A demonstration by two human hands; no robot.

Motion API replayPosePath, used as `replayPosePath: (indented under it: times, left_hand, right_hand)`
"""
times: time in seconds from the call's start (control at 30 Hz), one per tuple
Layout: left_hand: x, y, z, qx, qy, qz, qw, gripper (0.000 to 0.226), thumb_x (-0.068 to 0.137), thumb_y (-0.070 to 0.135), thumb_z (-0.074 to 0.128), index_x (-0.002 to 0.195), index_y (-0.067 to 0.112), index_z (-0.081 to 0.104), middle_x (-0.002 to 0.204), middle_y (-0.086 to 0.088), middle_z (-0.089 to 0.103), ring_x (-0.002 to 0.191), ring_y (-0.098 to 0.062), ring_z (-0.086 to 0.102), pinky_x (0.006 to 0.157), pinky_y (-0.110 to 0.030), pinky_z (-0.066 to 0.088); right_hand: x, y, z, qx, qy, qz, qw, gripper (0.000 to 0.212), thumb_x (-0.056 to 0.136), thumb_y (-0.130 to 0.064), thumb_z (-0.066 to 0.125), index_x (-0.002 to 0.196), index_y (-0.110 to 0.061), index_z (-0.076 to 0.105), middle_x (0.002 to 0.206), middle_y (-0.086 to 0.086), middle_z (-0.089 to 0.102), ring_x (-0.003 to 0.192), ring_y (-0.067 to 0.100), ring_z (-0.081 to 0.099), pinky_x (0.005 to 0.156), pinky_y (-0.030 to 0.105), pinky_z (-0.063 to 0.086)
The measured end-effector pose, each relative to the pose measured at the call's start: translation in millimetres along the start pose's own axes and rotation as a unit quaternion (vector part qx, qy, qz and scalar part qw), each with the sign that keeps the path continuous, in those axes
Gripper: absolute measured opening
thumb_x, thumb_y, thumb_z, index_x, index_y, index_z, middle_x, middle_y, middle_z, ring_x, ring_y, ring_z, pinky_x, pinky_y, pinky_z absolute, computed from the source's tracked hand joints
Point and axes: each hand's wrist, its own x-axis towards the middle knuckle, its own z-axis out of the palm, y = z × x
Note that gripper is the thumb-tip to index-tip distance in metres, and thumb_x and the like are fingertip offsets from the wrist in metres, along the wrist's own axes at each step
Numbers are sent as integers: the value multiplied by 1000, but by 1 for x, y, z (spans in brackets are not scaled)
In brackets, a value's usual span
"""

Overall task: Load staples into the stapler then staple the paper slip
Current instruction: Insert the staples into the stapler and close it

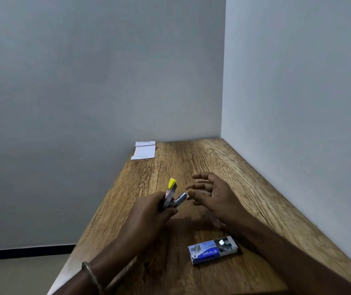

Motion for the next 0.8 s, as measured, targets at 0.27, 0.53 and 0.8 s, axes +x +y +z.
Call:
replayPosePath:
  times: [0.27,0.53,0.8]
  left_hand:
    - [6,38,28,83,127,45,987,13,93,25,59,104,19,62,95,4,60,80,-13,54,65,-26,42]
    - [11,48,35,110,118,116,980,54,96,46,46,145,25,34,115,8,47,95,-6,48,75,-21,43]
    - [14,21,13,-205,164,-8,965,49,93,59,32,97,24,66,71,3,61,64,-5,57,56,-23,45]
  right_hand:
    - [0,-4,15,153,-29,90,984,61,74,-63,72,109,-13,69,106,15,75,96,27,72,91,38,56]
    - [7,-7,8,305,30,84,948,41,94,-43,57,89,-4,68,77,11,71,70,19,70,62,31,58]
    - [8,-6,2,377,3,148,914,54,101,-53,34,114,-5,55,65,-1,45,51,8,38,43,21,34]
